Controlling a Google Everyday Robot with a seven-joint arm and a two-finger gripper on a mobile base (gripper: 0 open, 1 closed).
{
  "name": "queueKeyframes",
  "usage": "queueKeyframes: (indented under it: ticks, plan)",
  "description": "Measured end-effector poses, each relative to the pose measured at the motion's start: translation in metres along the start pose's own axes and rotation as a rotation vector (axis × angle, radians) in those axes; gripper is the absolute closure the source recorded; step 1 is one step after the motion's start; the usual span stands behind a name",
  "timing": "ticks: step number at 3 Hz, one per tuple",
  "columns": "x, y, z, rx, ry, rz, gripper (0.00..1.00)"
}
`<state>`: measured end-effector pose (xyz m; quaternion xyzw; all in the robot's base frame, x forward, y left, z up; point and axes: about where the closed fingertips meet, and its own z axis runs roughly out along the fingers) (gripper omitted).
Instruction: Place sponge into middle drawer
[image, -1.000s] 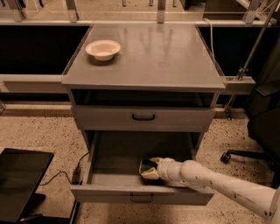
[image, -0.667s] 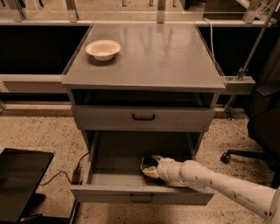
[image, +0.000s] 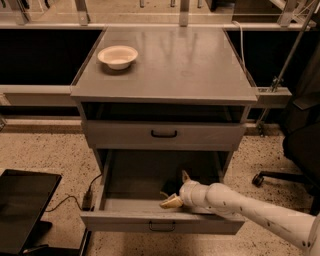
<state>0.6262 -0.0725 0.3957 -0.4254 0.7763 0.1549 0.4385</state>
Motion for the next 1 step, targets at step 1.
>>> queueKeyframes:
  ticks: [1]
  plan:
    - [0.0000,0.0000,0.0000,0.000,0.000,0.000,0.00]
